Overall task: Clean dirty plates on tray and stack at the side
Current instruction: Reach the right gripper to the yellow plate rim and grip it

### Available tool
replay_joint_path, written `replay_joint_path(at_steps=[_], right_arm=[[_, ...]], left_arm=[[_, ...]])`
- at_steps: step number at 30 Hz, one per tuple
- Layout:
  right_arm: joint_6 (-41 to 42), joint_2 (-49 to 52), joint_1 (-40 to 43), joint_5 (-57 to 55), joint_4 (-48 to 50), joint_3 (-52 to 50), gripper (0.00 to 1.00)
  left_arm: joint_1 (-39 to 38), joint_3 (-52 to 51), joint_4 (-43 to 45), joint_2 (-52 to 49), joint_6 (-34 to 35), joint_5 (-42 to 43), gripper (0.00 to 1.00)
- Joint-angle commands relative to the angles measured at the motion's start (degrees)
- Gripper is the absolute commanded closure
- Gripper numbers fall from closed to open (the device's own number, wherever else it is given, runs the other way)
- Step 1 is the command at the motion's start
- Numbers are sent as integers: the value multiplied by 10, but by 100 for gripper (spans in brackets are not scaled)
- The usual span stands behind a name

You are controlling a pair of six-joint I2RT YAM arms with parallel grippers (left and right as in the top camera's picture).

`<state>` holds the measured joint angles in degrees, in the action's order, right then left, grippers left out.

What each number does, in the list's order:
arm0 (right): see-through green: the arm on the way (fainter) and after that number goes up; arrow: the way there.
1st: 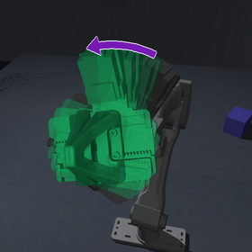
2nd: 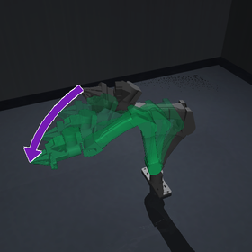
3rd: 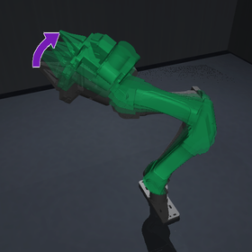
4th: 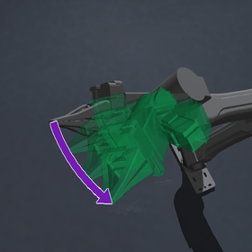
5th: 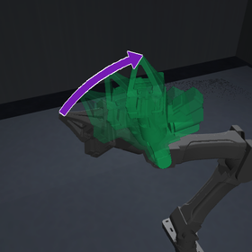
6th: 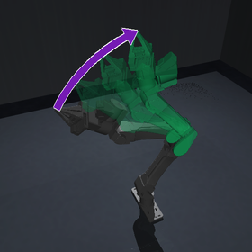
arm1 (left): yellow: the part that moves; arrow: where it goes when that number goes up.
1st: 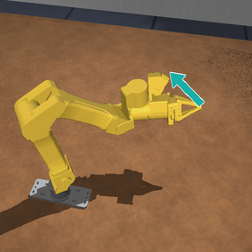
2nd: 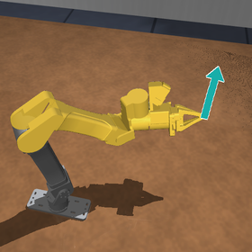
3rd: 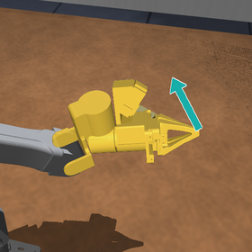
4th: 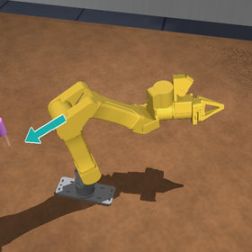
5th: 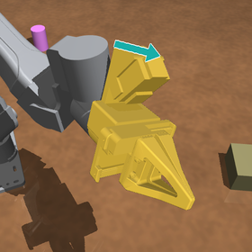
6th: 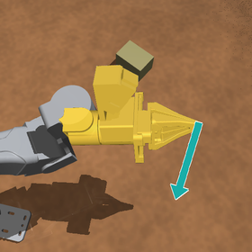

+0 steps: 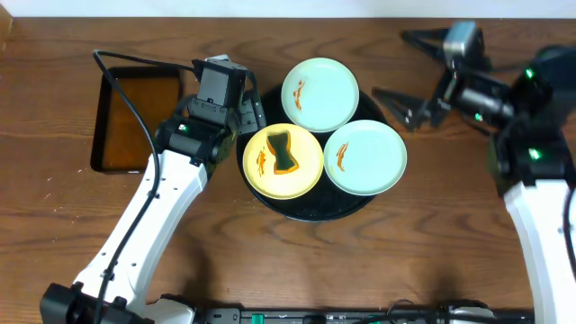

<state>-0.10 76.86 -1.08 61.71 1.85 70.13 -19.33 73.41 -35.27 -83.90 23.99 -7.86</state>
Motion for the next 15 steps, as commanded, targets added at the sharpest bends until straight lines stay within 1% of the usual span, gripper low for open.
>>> replay_joint_path(at_steps=[1, 2, 4, 6, 8, 10, 12, 14, 15], right_arm=[[134, 54, -20, -44, -10, 19, 1], [130, 68, -29, -64, -30, 24, 1], [106, 100, -51, -125, -106, 48, 1], [70, 138, -77, -228, -224, 100, 1], [38, 185, -100, -355, -375, 189, 1], [7, 236, -118, -435, -509, 289, 1], [-28, 282, -134, -447, -592, 368, 1], [-26, 314, -153, -441, -621, 414, 1], [-25, 321, -162, -430, -621, 419, 1]], left_arm=[[1, -1, -1, -3, 3, -3, 18], [1, -1, -1, -3, 3, -3, 18], [1, -1, -2, -3, 3, -3, 18], [1, -1, -5, -3, 3, -3, 18], [1, -1, -5, -3, 3, -3, 18], [1, -1, -5, -3, 3, -3, 18], [1, -1, -2, -3, 3, -3, 18], [1, -1, 2, -3, 3, -3, 18], [1, -1, 2, -3, 3, -3, 18]])
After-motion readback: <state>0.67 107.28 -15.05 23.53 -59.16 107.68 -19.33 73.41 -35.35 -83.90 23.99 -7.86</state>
